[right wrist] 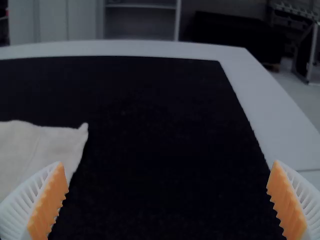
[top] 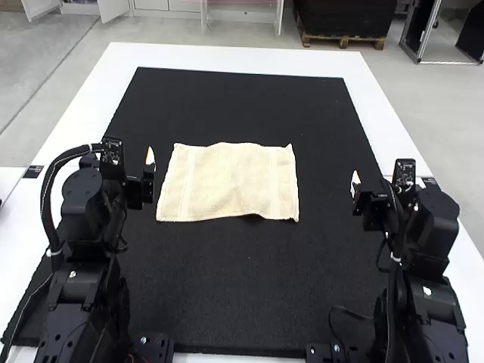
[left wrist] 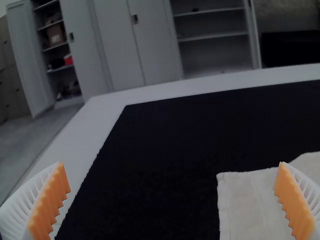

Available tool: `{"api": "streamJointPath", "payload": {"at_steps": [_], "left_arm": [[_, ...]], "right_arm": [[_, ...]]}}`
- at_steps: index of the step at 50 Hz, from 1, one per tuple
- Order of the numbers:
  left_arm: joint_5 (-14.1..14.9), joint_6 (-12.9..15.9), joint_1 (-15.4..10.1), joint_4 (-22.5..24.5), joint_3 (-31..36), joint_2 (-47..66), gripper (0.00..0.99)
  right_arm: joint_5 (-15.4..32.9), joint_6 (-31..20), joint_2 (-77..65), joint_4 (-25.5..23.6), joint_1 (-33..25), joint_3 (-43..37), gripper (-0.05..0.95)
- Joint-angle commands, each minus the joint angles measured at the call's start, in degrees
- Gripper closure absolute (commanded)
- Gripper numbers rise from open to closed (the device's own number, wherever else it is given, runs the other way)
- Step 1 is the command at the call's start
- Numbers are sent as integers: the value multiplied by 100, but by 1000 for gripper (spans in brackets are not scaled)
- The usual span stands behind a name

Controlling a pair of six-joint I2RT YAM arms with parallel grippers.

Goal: Fold the towel.

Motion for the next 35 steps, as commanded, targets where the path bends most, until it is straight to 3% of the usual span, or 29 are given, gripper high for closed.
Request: {"api": "streamJointPath", "payload": {"at_steps": [1,35], "left_arm": [[261,-128,6,-241,-21,-67,34],[314,-119,6,-206,-21,-67,34]], "right_arm": [[39,-32,-62,-122,-69,-34,-21],[39,12,-62,-122,-69,-43,-21]]}}
